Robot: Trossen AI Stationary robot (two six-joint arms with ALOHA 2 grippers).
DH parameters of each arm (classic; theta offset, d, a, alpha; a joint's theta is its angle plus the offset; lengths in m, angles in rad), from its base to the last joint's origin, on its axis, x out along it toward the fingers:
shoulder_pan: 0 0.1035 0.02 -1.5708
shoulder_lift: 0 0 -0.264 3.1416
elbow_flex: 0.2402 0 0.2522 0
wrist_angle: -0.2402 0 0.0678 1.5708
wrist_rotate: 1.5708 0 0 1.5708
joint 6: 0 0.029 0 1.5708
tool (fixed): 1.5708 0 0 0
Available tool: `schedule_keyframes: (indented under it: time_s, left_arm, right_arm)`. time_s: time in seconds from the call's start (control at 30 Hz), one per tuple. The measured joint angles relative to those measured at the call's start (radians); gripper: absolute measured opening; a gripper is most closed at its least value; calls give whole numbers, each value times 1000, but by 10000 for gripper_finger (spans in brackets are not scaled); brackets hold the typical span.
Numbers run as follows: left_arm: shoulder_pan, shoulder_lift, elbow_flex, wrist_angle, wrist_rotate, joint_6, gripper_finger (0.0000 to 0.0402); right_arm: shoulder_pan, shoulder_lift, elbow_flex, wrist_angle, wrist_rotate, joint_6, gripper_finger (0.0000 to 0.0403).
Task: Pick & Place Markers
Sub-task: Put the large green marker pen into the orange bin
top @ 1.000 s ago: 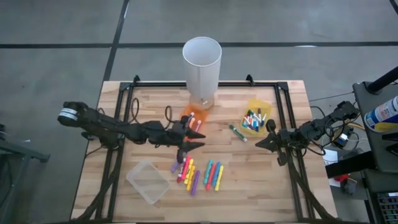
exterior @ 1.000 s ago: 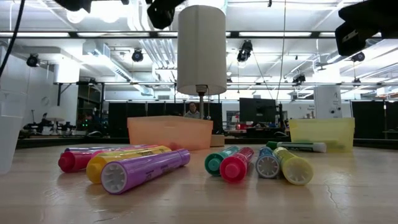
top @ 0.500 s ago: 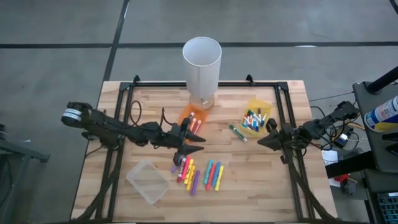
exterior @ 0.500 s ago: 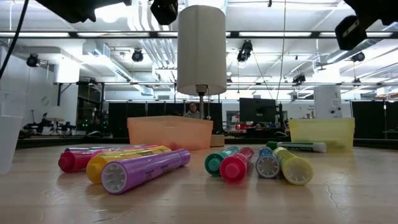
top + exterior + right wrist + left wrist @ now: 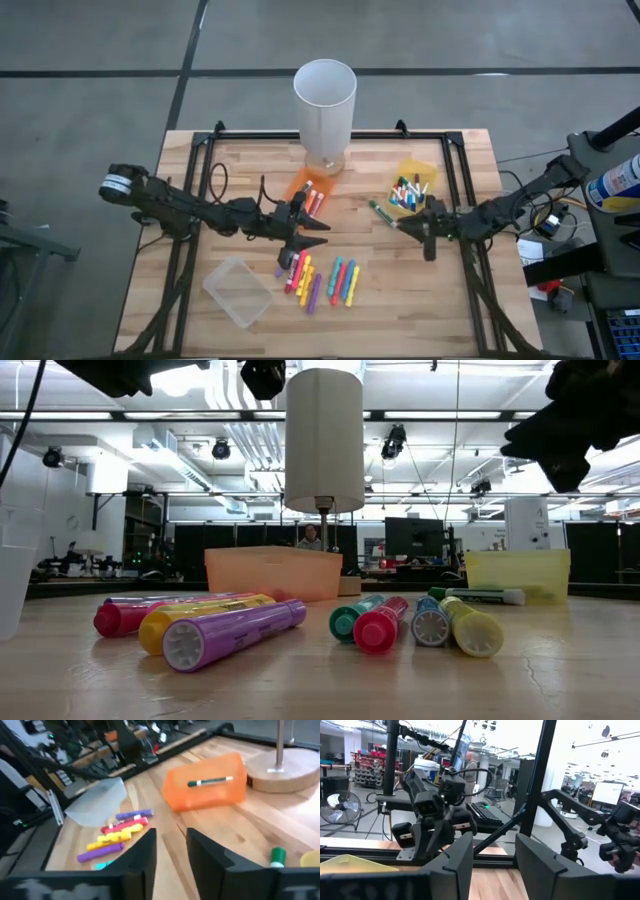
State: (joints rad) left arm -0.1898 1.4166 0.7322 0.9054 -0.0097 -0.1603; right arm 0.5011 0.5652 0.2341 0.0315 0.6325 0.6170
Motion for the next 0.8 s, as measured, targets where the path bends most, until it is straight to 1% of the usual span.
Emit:
schedule_keyframes:
  time_s: [0.1,0.2,0.37,0.53,0.63,0.73,0.8]
  left_arm:
    - [0,0,0,0,0,1,142]
    - [0,0,0,0,0,1,142]
    - [0,0,-2,-2,-1,1,142]
    - [0,0,-2,-4,-1,1,142]
    - [0,0,-2,-8,-2,0,142]
    - [0,0,-2,-8,-2,-1,142]
    - [0,0,-2,-8,-2,-4,142]
  right_arm:
    - [0,108,50,-30,13,32,125]
    - [0,228,133,-141,18,91,142]
    - [0,432,293,-415,18,216,148]
    - [-7,599,434,-674,20,365,148]
    - [-17,679,480,-728,21,415,148]
    - [-34,741,497,-732,17,458,148]
    - [-52,775,502,-732,-5,466,148]
